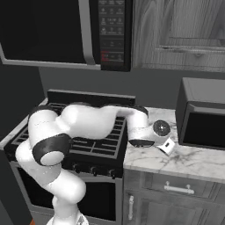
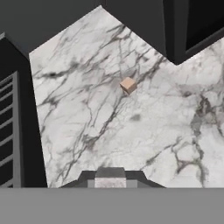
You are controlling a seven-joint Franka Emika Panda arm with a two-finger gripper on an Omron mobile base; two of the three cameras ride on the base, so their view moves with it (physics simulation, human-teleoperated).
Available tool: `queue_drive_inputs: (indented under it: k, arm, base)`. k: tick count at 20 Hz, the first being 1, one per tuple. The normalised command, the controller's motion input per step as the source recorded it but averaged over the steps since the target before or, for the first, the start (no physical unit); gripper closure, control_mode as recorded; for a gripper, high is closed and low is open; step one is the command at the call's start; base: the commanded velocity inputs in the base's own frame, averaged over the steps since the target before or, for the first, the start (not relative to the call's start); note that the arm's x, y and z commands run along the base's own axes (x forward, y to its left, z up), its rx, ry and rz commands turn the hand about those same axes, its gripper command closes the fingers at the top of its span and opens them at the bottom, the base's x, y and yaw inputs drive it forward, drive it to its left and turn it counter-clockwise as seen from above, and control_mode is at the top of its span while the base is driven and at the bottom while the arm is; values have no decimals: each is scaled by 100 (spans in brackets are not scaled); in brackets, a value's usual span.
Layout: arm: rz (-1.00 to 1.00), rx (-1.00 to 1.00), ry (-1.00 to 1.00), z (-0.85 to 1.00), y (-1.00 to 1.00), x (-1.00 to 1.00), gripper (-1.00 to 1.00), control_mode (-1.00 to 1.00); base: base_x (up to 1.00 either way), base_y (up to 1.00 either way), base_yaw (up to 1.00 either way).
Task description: Pick up the sugar cube(s) and place them in the saucepan with hot chocolate.
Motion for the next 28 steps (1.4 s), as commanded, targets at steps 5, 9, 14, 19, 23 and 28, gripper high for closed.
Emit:
queue_drive_inputs:
  k: [5, 9, 14, 19, 23, 28]
  arm:
    - [0, -2, -1, 85, 94, -17, 100, -100]
    - [5, -6, 9, 98, 89, -4, 100, -100]
    - [16, -7, 30, 78, 91, 0, 100, -100]
    - [18, -5, 33, 24, 88, 0, 100, -100]
    - [17, -3, 25, 1, 73, 0, 100, -100]
    - [15, 0, 3, 0, 48, -1, 100, -100]
  base:
    - [0, 0, 0]
    - [0, 0, 0]
    - [0, 0, 0]
    - [0, 0, 0]
    - [0, 0, 0]
    - [0, 0, 0]
